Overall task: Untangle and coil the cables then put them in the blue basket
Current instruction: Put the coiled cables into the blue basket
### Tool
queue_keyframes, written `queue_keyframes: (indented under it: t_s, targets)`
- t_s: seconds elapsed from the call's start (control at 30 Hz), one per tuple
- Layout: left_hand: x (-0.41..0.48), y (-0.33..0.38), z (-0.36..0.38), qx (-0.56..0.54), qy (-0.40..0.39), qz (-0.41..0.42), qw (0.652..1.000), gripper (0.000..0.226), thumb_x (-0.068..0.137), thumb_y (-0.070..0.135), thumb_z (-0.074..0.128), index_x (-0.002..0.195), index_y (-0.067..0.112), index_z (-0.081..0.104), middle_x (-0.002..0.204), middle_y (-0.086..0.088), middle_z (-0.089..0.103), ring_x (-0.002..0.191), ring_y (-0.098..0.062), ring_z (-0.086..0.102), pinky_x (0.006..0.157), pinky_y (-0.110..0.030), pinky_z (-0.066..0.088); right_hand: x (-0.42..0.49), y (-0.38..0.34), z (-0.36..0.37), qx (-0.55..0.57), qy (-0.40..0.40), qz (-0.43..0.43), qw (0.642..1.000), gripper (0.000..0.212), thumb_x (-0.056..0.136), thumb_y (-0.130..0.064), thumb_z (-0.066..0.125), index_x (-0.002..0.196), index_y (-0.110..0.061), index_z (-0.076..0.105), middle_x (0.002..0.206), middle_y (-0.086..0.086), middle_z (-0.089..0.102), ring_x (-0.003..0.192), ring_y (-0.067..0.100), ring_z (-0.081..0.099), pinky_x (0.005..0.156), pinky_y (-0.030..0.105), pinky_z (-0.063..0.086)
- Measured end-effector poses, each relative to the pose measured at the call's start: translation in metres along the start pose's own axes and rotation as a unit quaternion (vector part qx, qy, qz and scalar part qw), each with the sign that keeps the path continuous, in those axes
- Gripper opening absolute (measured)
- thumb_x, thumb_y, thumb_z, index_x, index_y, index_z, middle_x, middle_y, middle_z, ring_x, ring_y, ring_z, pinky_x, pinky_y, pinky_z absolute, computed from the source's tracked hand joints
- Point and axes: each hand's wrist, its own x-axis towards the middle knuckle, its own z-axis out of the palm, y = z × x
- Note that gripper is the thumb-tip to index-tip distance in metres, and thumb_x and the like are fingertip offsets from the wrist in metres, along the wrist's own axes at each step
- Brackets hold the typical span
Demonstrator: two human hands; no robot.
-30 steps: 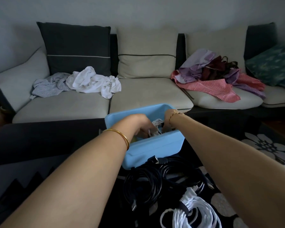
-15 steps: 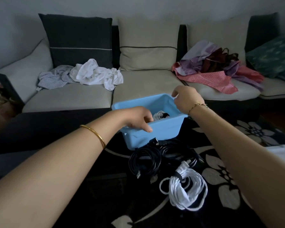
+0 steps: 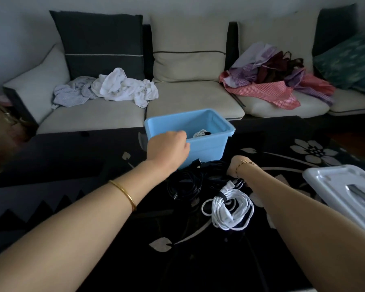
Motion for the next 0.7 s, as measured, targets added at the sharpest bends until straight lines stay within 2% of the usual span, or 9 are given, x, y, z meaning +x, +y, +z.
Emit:
queue_keyframes:
  t_s: [0.07,0.13,0.2,0.23,0.27,0.33,0.5,0.6,0.7]
  targets:
    - [-0.010,0.003,0.005,0.035,-0.142,-0.041,0.988,0.023,0.096,0.028,0.044,0.083,0.012,0.053,0.070,0.002,0.051,0.082,-0.025,0.066,0.063,-0.028,0.042,0.001,0.003,0.002,0.033,0.003,0.012,0.999,0.011,0.081,-0.006,0.057,0.071,-0.008,0.055,0.069,0.006,0.053,0.072,0.024,0.057,0.070,0.033,0.052]
    - [-0.016,0.003,0.012,0.018,-0.272,-0.104,0.956,0.029,0.098,0.032,0.041,0.083,0.009,0.051,0.063,-0.002,0.056,0.066,-0.022,0.068,0.067,-0.026,0.050,0.002,0.006,0.002,0.087,0.011,0.026,0.996,0.010,0.079,-0.005,0.061,0.070,-0.004,0.057,0.076,0.012,0.060,0.070,0.027,0.062,0.071,0.038,0.057]
    - [-0.019,0.002,0.023,-0.038,-0.342,-0.180,0.921,0.035,0.097,0.037,0.043,0.092,0.003,0.053,0.067,-0.010,0.055,0.055,-0.026,0.064,0.068,-0.030,0.056,0.001,0.008,-0.002,0.132,0.018,0.034,0.990,0.010,0.076,-0.007,0.066,0.072,-0.001,0.060,0.076,0.015,0.064,0.066,0.030,0.066,0.062,0.040,0.059]
    - [-0.021,0.002,0.030,-0.079,-0.360,-0.217,0.904,0.038,0.096,0.036,0.047,0.100,-0.001,0.054,0.072,-0.014,0.055,0.056,-0.029,0.065,0.069,-0.033,0.058,-0.001,0.009,-0.005,0.139,0.029,0.030,0.989,0.013,0.075,-0.009,0.069,0.072,-0.002,0.059,0.074,0.014,0.064,0.062,0.028,0.065,0.054,0.035,0.057]
    - [-0.023,0.003,0.036,-0.119,-0.368,-0.245,0.889,0.039,0.095,0.035,0.050,0.105,-0.003,0.054,0.076,-0.016,0.057,0.061,-0.031,0.067,0.070,-0.037,0.060,-0.003,0.009,-0.009,0.140,0.045,0.021,0.989,0.015,0.074,-0.011,0.071,0.072,-0.003,0.058,0.075,0.013,0.063,0.060,0.026,0.062,0.047,0.030,0.051]
    - [-0.027,0.005,0.044,-0.185,-0.356,-0.276,0.873,0.029,0.092,0.026,0.055,0.102,-0.001,0.056,0.079,-0.016,0.060,0.069,-0.033,0.070,0.069,-0.041,0.060,-0.007,0.006,-0.018,0.135,0.081,0.002,0.988,0.018,0.072,-0.013,0.075,0.080,-0.007,0.059,0.082,0.010,0.061,0.063,0.023,0.057,0.047,0.024,0.042]
    - [-0.035,0.010,0.051,-0.303,-0.302,-0.299,0.853,0.008,0.087,0.008,0.059,0.089,0.001,0.055,0.095,-0.015,0.059,0.079,-0.033,0.068,0.069,-0.043,0.060,-0.030,-0.014,-0.041,0.039,0.172,-0.074,0.982,0.033,0.076,-0.014,0.068,0.107,-0.014,0.059,0.109,0.008,0.056,0.087,0.030,0.060,0.064,0.031,0.042]
    - [-0.034,0.012,0.033,-0.285,-0.312,-0.255,0.870,0.012,0.084,0.005,0.061,0.079,0.002,0.051,0.078,-0.013,0.055,0.078,-0.036,0.068,0.066,-0.041,0.060,-0.050,-0.023,-0.058,-0.035,0.230,-0.132,0.963,0.034,0.079,-0.012,0.062,0.112,-0.019,0.056,0.113,0.006,0.050,0.088,0.030,0.059,0.064,0.032,0.043]
    - [-0.023,0.013,-0.007,-0.294,-0.334,-0.215,0.869,0.011,0.082,0.000,0.060,0.078,0.000,0.051,0.074,-0.014,0.052,0.061,-0.028,0.062,0.055,-0.037,0.059,-0.068,-0.027,-0.087,-0.030,0.270,-0.161,0.949,0.034,0.079,-0.014,0.064,0.111,-0.023,0.058,0.111,0.005,0.052,0.090,0.029,0.058,0.064,0.032,0.041]
